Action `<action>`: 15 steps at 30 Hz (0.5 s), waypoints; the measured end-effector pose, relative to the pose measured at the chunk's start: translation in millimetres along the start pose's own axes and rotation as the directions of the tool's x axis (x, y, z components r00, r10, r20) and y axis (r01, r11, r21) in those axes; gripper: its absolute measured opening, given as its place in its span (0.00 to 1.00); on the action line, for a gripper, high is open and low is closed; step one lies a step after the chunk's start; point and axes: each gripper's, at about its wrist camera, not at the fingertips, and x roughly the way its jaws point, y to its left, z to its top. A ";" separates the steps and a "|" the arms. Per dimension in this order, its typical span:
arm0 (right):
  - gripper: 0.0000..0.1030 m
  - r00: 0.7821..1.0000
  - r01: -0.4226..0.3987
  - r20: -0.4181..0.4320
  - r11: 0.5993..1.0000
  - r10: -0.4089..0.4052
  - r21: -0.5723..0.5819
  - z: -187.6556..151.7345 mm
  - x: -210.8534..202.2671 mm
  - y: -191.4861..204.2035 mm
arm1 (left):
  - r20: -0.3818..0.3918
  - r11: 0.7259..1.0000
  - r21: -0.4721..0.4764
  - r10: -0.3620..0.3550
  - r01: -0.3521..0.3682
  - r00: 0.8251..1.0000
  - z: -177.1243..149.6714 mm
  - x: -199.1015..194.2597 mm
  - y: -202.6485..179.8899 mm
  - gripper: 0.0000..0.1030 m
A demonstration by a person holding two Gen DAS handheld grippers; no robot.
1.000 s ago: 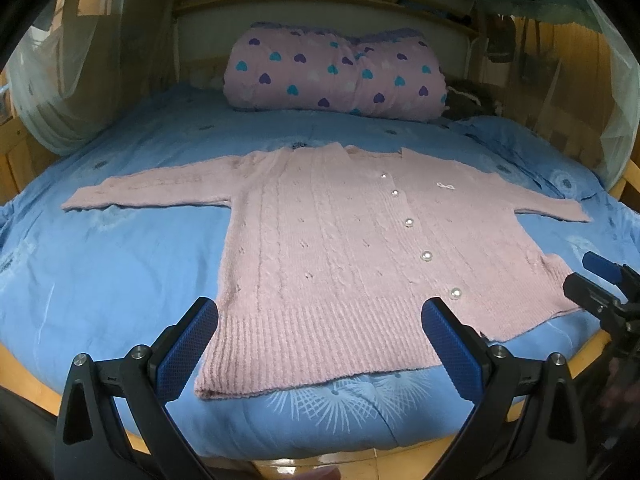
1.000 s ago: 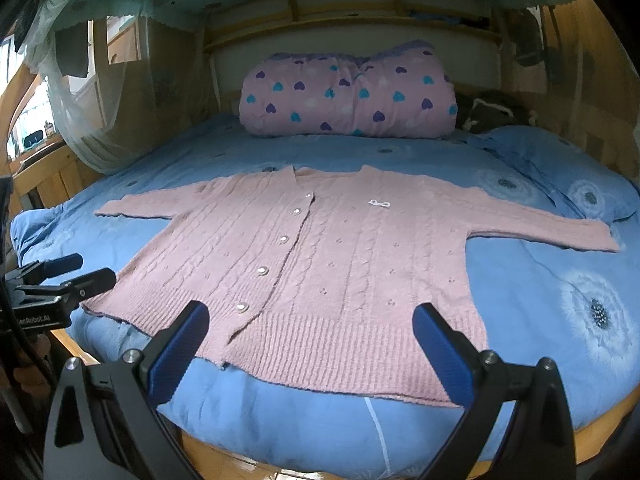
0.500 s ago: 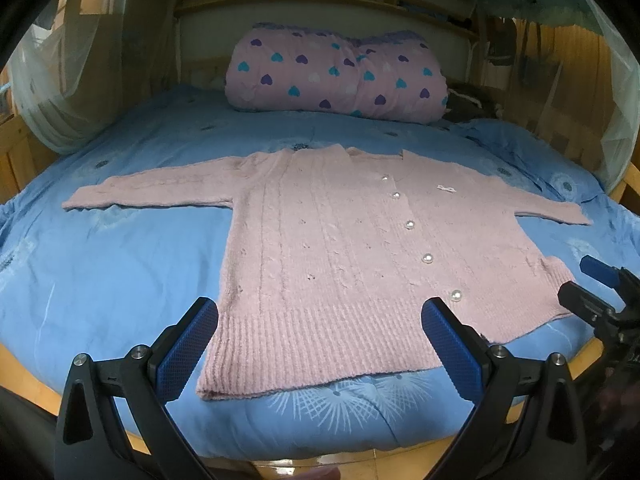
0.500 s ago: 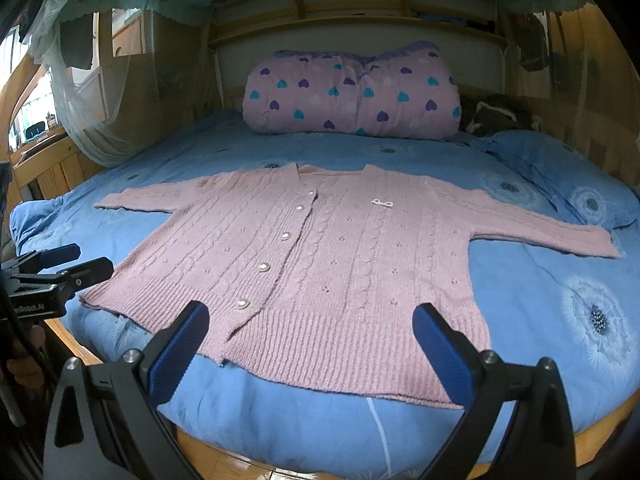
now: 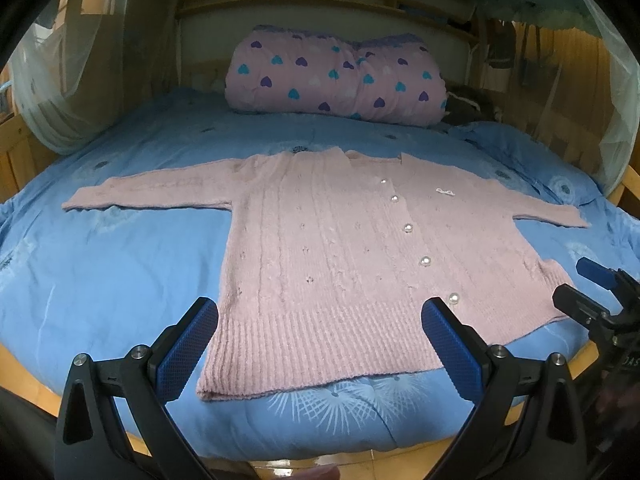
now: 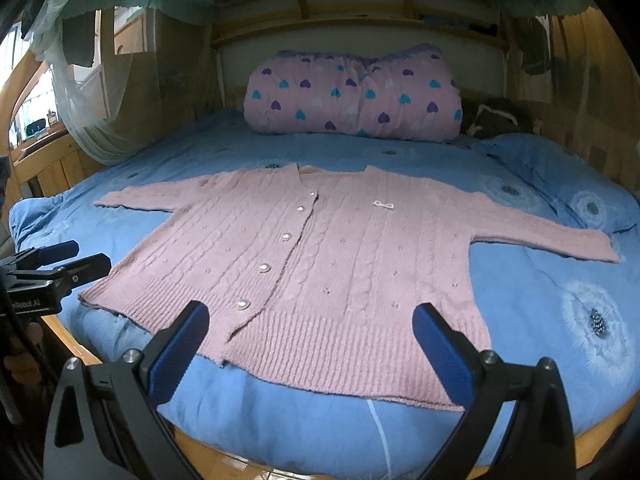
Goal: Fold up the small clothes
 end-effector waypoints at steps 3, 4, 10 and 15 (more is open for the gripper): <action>1.00 1.000 -0.004 -0.001 1.000 0.004 0.002 0.8 -0.1 -0.4 | -0.011 1.000 0.002 0.004 -0.004 1.000 1.0 2.1 0.4 0.96; 1.00 1.000 -0.005 -0.001 1.000 0.005 0.002 0.5 0.1 0.1 | -0.014 1.000 -0.001 0.001 -0.001 1.000 0.8 2.8 1.2 0.96; 1.00 1.000 -0.021 -0.007 1.000 0.021 0.009 -0.5 1.7 -0.1 | -0.028 1.000 0.004 -0.001 0.002 1.000 -0.3 5.4 0.7 0.96; 1.00 1.000 -0.024 -0.020 1.000 0.024 0.007 -1.7 4.2 1.8 | -0.032 1.000 -0.003 -0.009 0.009 0.999 -0.3 3.8 2.4 0.96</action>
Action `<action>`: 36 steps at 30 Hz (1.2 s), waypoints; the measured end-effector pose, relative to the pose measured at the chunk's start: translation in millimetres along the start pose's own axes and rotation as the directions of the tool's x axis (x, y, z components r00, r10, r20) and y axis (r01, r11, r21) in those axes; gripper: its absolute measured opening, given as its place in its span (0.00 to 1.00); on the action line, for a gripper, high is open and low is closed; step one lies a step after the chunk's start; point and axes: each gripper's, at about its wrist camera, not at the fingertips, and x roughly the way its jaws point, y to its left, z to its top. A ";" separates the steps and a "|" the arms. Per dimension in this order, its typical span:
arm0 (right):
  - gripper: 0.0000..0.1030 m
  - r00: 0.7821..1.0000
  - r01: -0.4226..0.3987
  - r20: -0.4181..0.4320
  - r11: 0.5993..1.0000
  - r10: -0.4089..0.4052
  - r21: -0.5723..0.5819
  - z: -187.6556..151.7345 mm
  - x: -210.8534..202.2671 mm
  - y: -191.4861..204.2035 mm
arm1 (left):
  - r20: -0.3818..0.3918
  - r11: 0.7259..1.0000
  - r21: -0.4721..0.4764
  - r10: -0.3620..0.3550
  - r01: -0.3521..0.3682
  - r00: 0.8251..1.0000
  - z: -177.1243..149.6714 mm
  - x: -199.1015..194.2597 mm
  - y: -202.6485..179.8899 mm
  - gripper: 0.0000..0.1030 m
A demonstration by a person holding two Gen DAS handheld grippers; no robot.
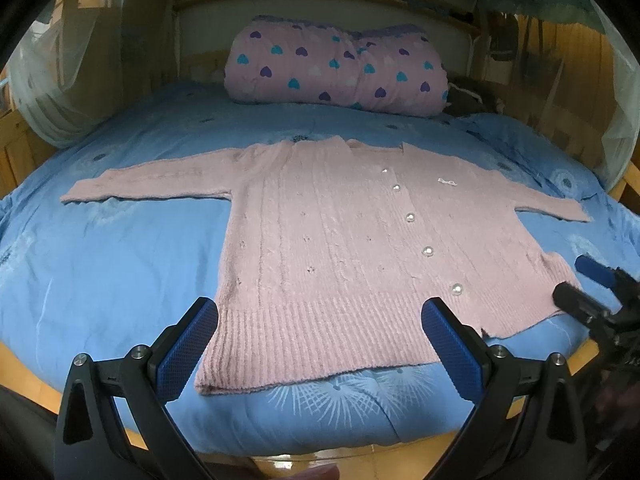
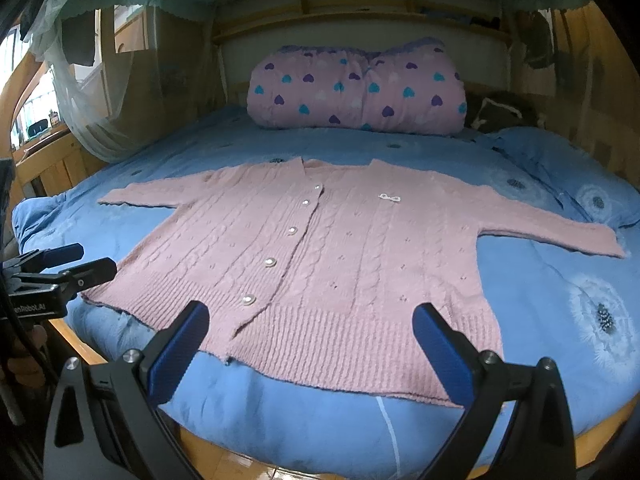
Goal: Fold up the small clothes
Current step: 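Move the left tool to the cardigan's sleeve cuff and grasp it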
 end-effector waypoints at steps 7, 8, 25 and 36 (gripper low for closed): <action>1.00 1.000 -0.003 -0.007 1.000 0.003 -0.022 2.8 3.3 4.4 | 0.004 1.000 -0.016 0.012 -0.012 1.000 -0.1 -2.3 2.6 0.96; 1.00 1.000 -0.002 -0.008 1.000 0.002 -0.026 3.0 4.1 5.5 | 0.003 1.000 -0.021 0.015 -0.015 1.000 0.2 -2.9 3.7 0.96; 1.00 0.976 -0.204 0.063 0.977 0.208 -0.066 121.4 70.5 41.9 | -0.031 0.951 -0.190 0.241 -0.242 0.970 87.8 43.6 127.8 0.96; 1.00 0.901 -0.433 -0.012 0.901 0.433 0.029 155.6 159.8 72.8 | -0.062 0.871 -0.252 0.420 -0.422 0.905 138.1 119.8 281.1 0.96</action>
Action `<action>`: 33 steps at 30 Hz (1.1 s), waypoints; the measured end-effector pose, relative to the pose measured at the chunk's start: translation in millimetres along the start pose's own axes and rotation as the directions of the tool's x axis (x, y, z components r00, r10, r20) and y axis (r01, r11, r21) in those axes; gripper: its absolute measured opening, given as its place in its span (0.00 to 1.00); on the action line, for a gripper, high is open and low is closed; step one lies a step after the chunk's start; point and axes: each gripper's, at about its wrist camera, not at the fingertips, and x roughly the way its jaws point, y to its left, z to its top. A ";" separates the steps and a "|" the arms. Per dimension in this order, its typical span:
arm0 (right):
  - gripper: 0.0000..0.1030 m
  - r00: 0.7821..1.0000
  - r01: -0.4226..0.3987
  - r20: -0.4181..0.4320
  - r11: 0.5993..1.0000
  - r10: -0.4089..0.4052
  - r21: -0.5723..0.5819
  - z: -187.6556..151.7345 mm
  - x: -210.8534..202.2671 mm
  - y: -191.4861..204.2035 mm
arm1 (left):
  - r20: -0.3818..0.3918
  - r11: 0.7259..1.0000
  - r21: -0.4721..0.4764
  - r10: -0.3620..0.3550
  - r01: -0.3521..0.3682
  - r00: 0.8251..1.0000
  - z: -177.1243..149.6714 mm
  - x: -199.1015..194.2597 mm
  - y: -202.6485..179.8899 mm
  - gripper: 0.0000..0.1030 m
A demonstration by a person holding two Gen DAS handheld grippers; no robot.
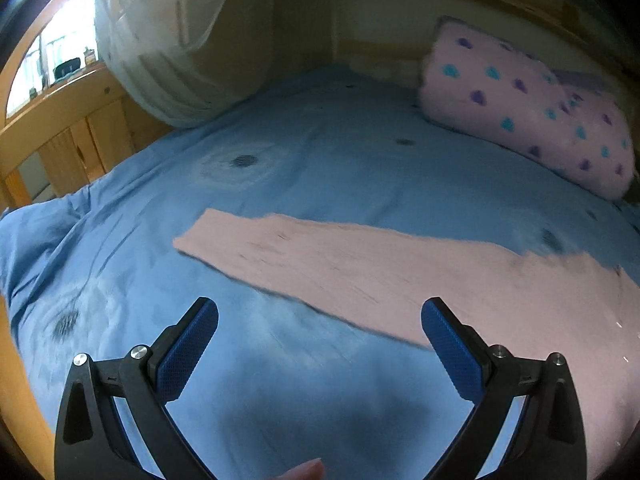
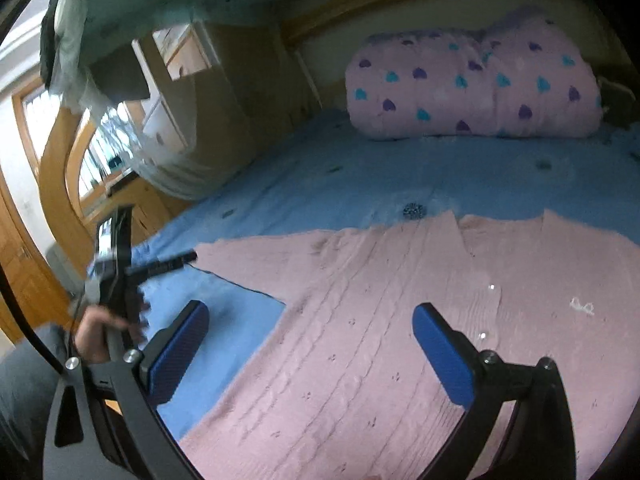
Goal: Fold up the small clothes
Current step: 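Move the left tool to the cardigan's sleeve cuff and grasp it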
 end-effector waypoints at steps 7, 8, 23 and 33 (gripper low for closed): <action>1.00 1.000 -0.013 -0.018 0.998 0.014 0.056 5.9 26.6 -9.1 | -0.082 0.982 -0.187 -0.001 -0.014 0.997 1.3 54.9 74.0 0.96; 1.00 1.000 -0.010 -0.023 0.997 0.012 0.070 6.9 32.8 -12.3 | -0.096 0.976 -0.218 -0.014 -0.007 0.995 -0.2 60.9 83.0 0.96; 1.00 0.980 -0.145 -0.131 0.987 0.153 0.071 -11.9 69.9 -3.7 | -0.051 0.812 -0.558 -0.239 0.170 0.970 3.6 137.0 158.3 0.96; 1.00 0.988 -0.005 -0.155 0.993 0.023 0.114 -16.9 84.6 -26.9 | -0.034 0.770 -0.623 -0.205 0.140 0.978 10.6 148.2 167.5 0.64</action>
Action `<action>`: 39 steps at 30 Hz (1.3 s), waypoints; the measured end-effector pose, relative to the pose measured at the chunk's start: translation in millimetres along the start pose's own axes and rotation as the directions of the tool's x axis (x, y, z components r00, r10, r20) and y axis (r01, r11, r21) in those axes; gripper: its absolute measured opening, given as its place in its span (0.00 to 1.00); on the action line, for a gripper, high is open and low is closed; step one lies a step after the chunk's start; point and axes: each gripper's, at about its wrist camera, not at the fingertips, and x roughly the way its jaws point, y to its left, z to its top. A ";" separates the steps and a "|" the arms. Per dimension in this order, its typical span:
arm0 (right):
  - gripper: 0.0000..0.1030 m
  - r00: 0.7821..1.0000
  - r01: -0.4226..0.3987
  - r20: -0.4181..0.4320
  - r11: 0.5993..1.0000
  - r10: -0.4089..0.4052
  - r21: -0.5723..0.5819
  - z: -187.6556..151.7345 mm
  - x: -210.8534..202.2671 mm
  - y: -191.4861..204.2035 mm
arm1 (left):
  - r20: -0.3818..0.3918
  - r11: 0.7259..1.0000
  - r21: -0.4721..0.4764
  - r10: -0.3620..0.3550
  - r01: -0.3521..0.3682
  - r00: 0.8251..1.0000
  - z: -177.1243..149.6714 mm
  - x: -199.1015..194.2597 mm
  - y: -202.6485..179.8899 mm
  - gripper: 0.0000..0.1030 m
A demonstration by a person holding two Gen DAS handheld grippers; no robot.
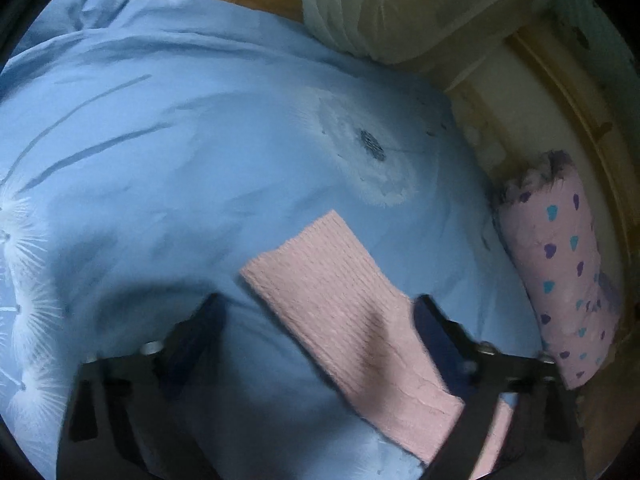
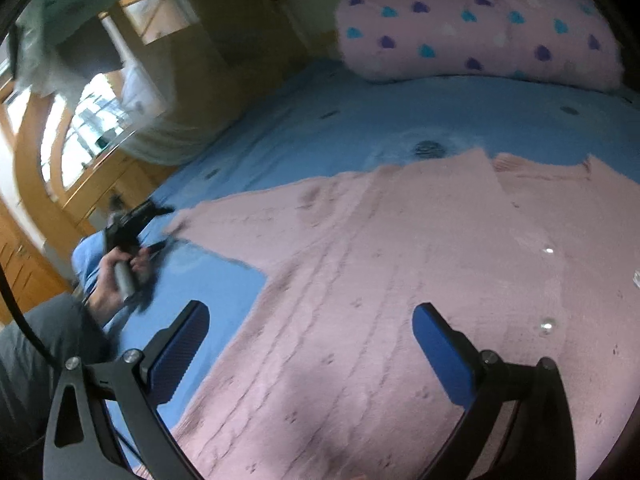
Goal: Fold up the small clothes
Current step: 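Move the left tool to the cardigan's sleeve cuff and grasp it, then lift the held sleeve with the left tool and lay it across the cardigan body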
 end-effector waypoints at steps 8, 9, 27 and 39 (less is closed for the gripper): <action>1.00 0.996 0.007 0.091 1.000 -0.006 -0.008 -2.8 -4.7 2.9 | 0.005 0.998 -0.057 -0.018 0.018 1.000 10.1 -0.7 24.6 0.06; 1.00 0.996 -0.008 0.093 1.000 0.007 0.008 -3.1 -4.8 2.9 | 0.006 0.998 -0.060 -0.023 0.024 1.000 10.2 -1.2 24.8 0.04; 1.00 0.999 0.022 0.032 0.999 -0.021 -0.035 0.8 -12.8 -6.2 | 0.133 0.993 0.079 -0.100 0.089 0.986 9.2 -50.7 -68.0 0.02; 1.00 0.994 0.051 0.098 0.999 -0.052 0.012 3.1 -74.1 -36.4 | 0.114 0.892 0.283 -0.396 0.352 0.911 -76.2 -111.0 -249.5 0.02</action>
